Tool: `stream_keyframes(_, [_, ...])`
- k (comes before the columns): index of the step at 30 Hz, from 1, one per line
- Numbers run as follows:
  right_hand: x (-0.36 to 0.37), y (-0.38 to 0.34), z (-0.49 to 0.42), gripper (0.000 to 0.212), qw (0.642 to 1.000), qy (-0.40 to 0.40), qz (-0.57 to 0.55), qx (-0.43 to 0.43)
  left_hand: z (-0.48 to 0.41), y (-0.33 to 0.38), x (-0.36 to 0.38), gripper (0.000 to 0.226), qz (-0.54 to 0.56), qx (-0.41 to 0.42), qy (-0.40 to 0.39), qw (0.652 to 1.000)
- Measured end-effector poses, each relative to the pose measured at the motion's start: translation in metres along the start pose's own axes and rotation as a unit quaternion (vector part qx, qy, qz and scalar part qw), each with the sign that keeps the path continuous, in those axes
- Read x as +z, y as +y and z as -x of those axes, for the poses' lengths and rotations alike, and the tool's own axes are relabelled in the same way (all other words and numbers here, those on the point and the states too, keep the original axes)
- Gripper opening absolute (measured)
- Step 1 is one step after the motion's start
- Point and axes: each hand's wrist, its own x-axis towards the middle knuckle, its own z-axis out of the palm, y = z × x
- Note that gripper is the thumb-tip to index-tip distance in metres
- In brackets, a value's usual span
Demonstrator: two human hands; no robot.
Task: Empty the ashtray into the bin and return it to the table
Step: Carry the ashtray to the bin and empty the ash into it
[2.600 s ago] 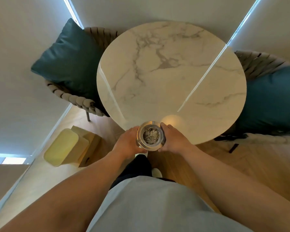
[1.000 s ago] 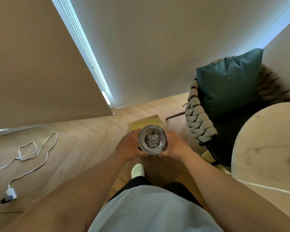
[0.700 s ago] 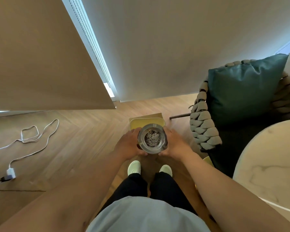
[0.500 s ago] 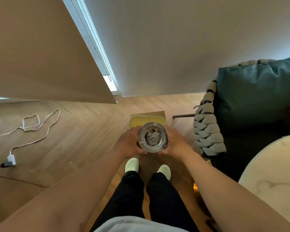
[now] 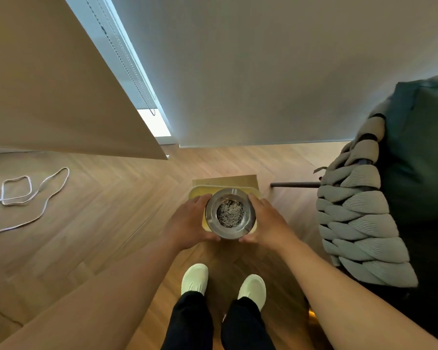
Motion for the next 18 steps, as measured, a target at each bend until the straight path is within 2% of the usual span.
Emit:
stream_keyframes(6, [0.048,0.033,-0.055,0.129,0.999,-0.006,-0.038,0.036,-0.047,-0.062,0.039,0.103,0.004,0.013,-0.006,1.0])
stream_keyframes(10, [0.064,0.044,-0.07,0.132,0.99,-0.042,-0.121,0.052,-0.062,-0.088,0.057,0.1,0.005,0.024,0.0,1.0])
stream_keyframes(15, [0.067,0.048,-0.081,0.088,0.953,-0.044,-0.29,0.078,-0.079,-0.106,0.068,0.102,-0.005,0.028,0.007,1.0])
stream_keyframes(18, [0.071,0.047,-0.085,0.079,0.925,-0.005,-0.364,0.108,-0.084,-0.11,0.071,0.103,-0.005,0.024,0.016,1.0])
